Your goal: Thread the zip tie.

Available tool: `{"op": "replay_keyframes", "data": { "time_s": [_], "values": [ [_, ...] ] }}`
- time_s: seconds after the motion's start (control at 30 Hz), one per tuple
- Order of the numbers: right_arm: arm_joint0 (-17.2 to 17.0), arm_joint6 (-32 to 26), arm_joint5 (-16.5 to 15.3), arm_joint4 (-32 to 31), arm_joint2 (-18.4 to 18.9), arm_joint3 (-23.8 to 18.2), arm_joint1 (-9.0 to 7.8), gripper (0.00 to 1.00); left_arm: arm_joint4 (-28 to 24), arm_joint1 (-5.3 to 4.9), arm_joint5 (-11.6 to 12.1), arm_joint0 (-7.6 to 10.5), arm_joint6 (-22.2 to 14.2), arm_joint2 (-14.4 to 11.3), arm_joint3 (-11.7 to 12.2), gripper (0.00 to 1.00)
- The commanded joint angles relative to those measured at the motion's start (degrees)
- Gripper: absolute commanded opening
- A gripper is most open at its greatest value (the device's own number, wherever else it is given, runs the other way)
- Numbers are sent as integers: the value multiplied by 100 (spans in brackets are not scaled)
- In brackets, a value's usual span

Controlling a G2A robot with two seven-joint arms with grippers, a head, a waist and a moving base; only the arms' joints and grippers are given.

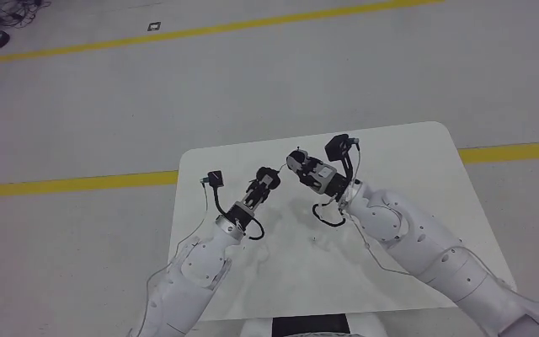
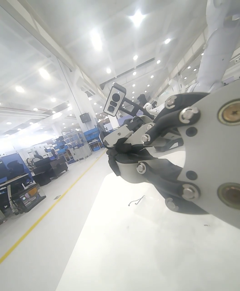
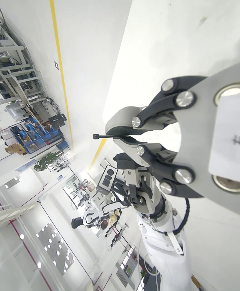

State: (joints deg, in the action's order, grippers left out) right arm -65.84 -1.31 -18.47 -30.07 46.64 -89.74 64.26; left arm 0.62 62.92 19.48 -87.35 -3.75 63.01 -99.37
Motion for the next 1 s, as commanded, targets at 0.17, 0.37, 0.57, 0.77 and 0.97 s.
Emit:
{"op": "replay_keyframes", "data": {
  "time_s": [0.17,0.37,0.57,0.77,0.97],
  "values": [
    [-53,12,-23,-11,91,20,58,0,10,13,0,-21,3,34,-19,0],
    [-130,39,-59,34,201,15,98,0,20,26,0,-36,10,57,-36,0],
    [-209,39,-87,239,279,17,151,0,20,41,0,-41,9,64,-42,0],
    [-241,-10,-101,482,339,15,198,0,41,56,0,-33,-16,55,-47,0],
    [-266,-22,-101,445,390,-6,225,0,68,66,0,-31,-21,72,-52,0]
  ]
}}
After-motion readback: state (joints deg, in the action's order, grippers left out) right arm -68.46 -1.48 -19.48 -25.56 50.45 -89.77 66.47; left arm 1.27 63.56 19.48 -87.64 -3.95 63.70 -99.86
